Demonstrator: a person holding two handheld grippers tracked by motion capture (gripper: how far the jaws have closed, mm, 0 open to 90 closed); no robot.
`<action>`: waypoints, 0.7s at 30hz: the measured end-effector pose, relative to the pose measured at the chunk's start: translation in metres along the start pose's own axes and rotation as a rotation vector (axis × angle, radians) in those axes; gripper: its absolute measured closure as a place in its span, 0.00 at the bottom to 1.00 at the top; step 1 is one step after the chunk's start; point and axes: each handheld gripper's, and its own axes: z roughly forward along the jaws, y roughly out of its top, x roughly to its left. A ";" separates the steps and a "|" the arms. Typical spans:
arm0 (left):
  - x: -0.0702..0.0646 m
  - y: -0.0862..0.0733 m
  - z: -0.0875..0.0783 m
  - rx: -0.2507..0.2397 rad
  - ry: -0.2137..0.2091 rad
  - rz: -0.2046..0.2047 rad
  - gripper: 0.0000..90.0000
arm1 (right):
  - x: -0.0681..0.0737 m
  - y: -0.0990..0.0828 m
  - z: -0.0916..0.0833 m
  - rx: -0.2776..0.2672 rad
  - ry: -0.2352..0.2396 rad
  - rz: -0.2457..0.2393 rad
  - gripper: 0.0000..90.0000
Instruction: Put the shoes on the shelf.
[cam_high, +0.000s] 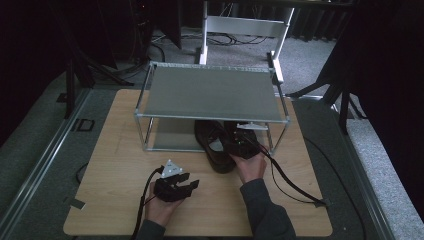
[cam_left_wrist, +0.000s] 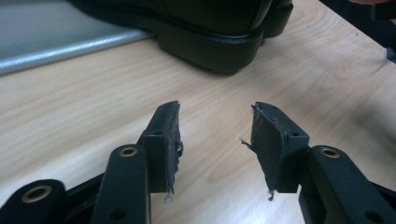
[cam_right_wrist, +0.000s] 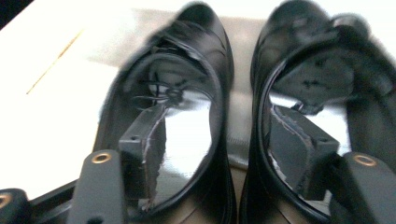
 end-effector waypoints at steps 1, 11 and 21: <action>-0.002 0.003 0.003 -0.004 0.003 0.007 0.56 | 0.000 0.000 -0.005 -0.019 0.005 -0.018 0.40; -0.023 0.029 0.041 -0.014 0.042 0.075 0.38 | -0.017 -0.015 -0.058 -0.161 0.014 -0.165 0.36; -0.028 0.048 0.078 0.012 0.115 0.061 0.23 | -0.074 -0.063 -0.034 -0.035 0.063 -0.126 0.32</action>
